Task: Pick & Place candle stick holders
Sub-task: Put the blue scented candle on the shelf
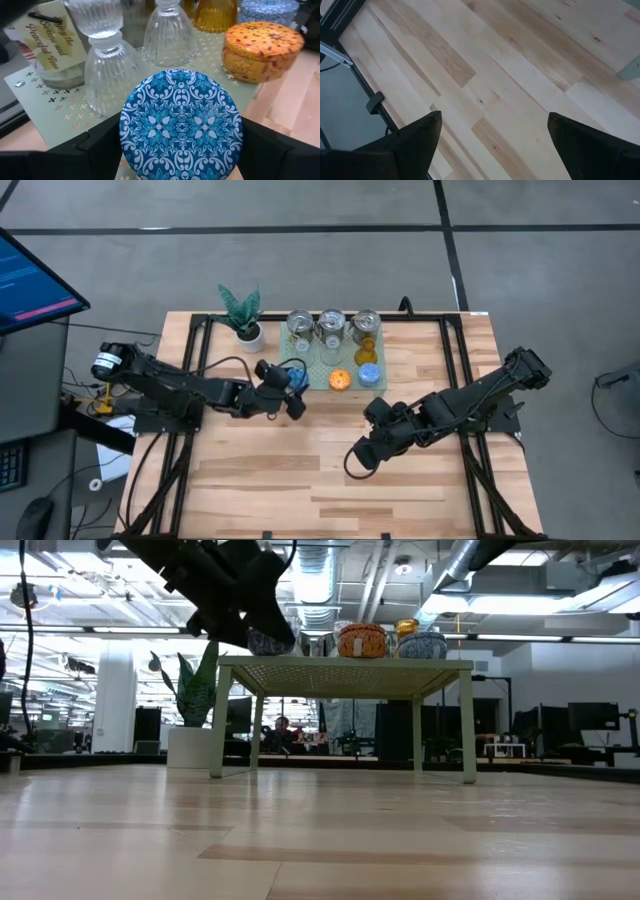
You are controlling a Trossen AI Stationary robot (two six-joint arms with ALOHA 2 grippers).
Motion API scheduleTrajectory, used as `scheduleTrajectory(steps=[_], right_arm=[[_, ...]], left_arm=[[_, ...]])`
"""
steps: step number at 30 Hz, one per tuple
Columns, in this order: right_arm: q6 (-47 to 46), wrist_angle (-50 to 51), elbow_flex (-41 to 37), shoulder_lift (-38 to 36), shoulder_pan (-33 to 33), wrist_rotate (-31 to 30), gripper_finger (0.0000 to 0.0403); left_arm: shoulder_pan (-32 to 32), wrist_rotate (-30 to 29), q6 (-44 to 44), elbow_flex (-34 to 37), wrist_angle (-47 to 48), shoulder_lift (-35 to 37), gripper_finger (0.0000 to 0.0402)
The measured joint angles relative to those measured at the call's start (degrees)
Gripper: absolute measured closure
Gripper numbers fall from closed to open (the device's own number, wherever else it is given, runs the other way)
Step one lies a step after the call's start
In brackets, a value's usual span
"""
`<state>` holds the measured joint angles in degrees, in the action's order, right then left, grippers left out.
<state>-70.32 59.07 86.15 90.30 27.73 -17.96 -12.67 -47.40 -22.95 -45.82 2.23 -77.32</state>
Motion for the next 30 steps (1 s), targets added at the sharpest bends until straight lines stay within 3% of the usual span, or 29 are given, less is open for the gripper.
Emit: scheduleTrajectory(steps=[20,30], right_arm=[[1.3,0.0,0.0,0.0,0.0,1.4,0.0049],[1.3,-1.5,0.0,0.0,0.0,1.4,0.0049]], left_arm=[[1.5,0.7,0.2,0.0,0.3,0.0,0.008],[4.2,7.8,0.2,0.0,-0.1,0.0,0.008]])
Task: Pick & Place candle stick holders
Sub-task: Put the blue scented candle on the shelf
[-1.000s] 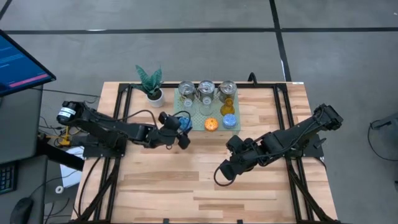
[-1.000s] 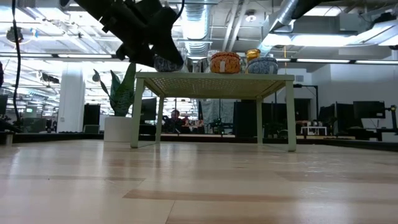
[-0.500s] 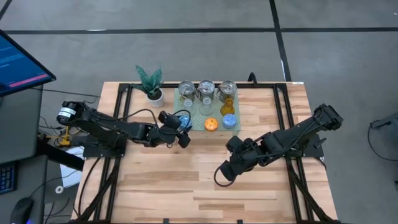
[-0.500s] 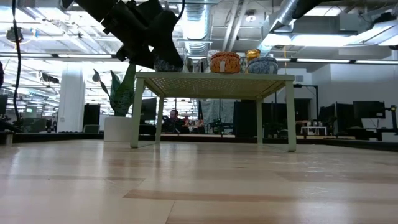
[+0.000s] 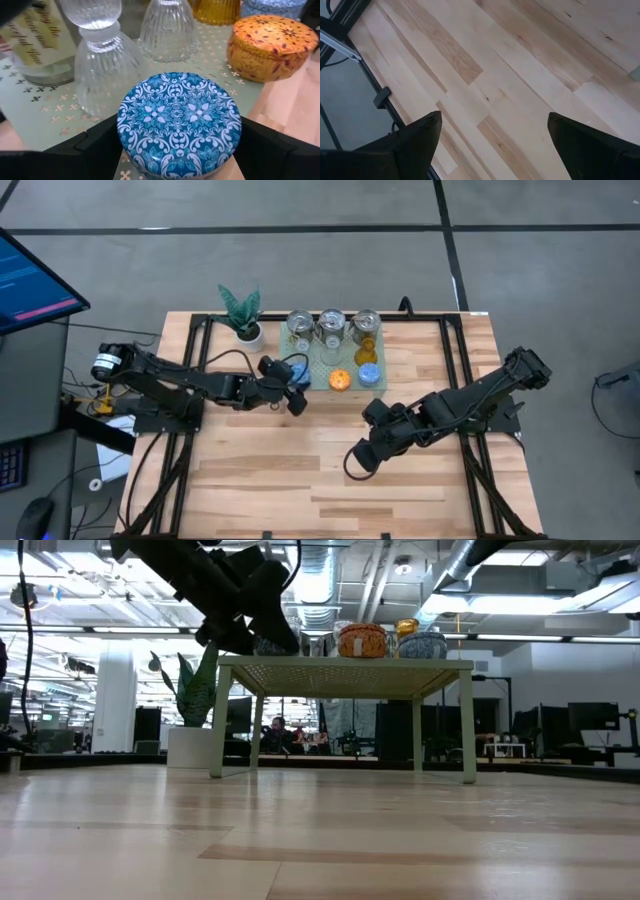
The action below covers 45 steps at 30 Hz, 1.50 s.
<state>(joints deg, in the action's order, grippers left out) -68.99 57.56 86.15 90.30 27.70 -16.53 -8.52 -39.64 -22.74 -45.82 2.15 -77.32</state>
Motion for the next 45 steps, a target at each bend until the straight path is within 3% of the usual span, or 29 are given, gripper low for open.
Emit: scheduleTrajectory(steps=[19,29,45], right_arm=[[0.5,-0.8,0.0,0.0,0.0,0.0,0.0049],[0.6,-1.2,0.0,0.0,0.0,0.0,0.0049],[1.7,-1.6,0.0,0.0,-0.1,-0.1,0.0049]], left_arm=[[0.3,4.0,1.5,0.0,0.0,0.0,0.0079],[3.3,10.5,0.0,0.0,-0.4,0.1,0.0079],[3.1,9.6,3.2,0.0,3.5,5.7,0.0079]])
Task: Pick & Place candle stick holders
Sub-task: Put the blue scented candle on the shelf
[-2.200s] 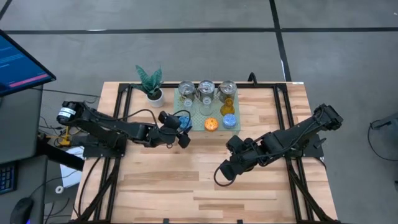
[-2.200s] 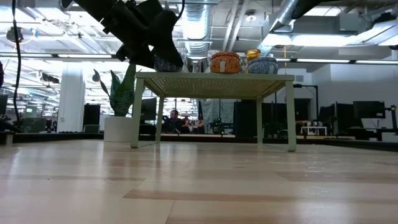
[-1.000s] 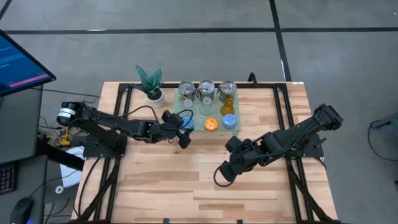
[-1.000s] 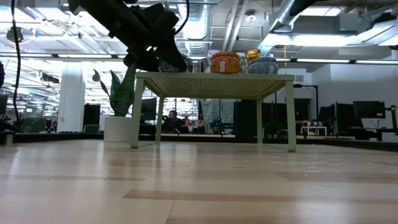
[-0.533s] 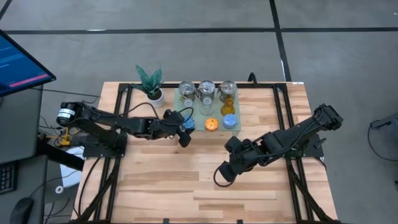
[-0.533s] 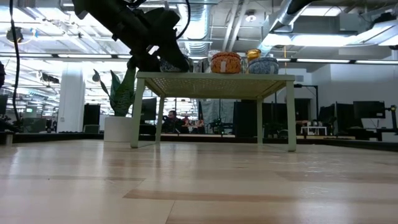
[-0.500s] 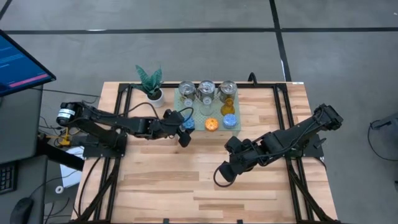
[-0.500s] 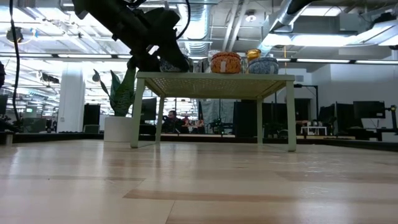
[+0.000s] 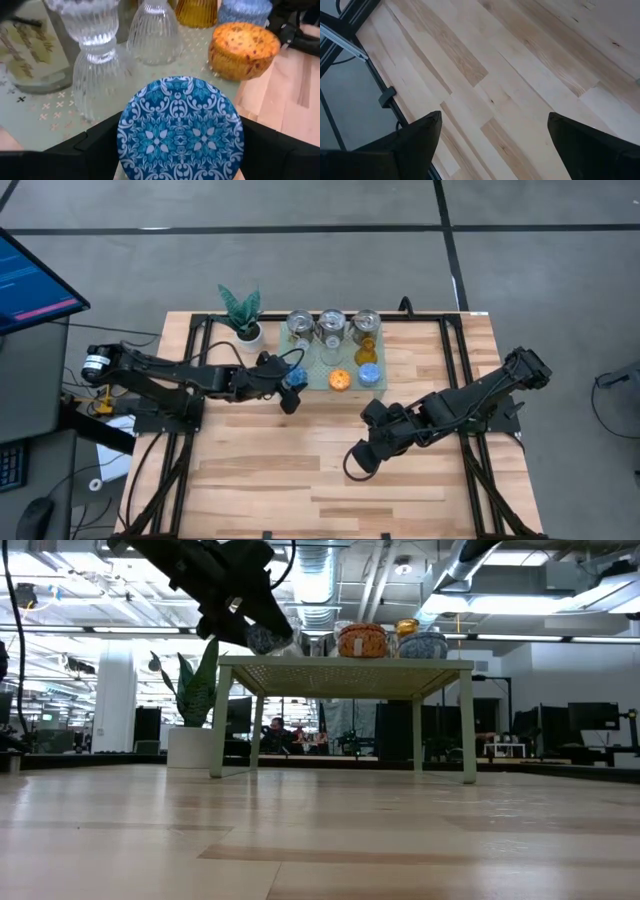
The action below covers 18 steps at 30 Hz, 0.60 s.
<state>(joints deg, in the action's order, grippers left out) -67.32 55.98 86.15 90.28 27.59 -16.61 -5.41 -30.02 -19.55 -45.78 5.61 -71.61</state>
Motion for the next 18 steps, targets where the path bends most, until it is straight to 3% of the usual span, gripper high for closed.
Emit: scheduleTrajectory(steps=[18], right_arm=[[1.3,-3.2,0.0,0.0,-0.4,-0.1,0.0049]], left_arm=[[-0.2,0.0,1.3,0.0,-0.5,-0.6,0.008]])
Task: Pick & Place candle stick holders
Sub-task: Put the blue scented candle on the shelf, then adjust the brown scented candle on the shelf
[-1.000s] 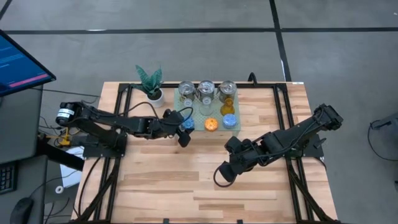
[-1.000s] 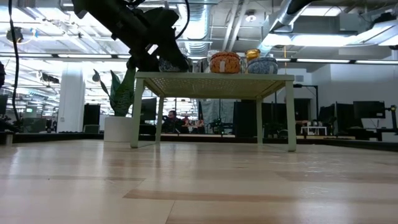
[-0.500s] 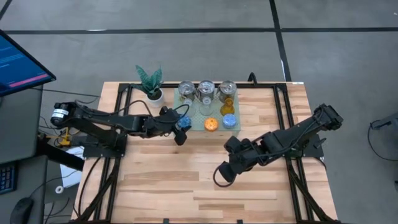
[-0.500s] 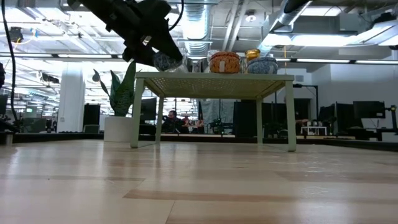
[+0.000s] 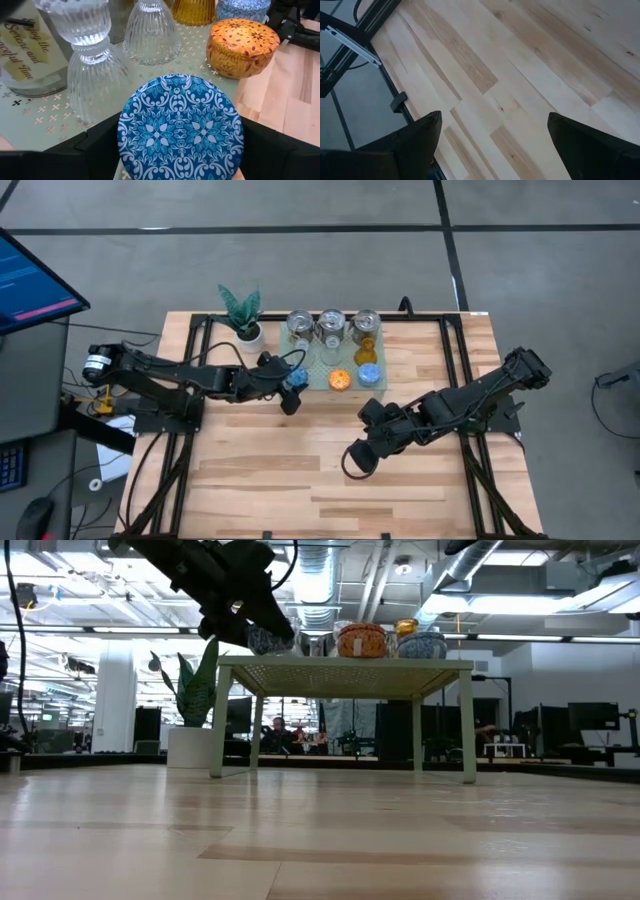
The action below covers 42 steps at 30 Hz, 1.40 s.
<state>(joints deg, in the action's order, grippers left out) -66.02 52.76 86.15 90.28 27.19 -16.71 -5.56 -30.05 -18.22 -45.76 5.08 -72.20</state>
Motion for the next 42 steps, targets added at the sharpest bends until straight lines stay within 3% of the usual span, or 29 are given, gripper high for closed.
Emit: scheduleTrajectory(steps=[22,34,42], right_arm=[[0.3,0.0,0.0,0.0,0.1,0.2,0.0049],[0.6,0.1,0.0,0.0,0.1,0.3,0.0049],[1.9,-1.7,0.0,0.0,-0.3,-1.3,0.0051]], left_arm=[[0.3,0.4,-2.3,0.0,-0.2,0.0,0.0081],[1.6,1.9,-4.7,0.0,-0.3,0.0,0.0016],[1.4,4.7,-4.5,0.0,0.4,3.0,0.0015]])
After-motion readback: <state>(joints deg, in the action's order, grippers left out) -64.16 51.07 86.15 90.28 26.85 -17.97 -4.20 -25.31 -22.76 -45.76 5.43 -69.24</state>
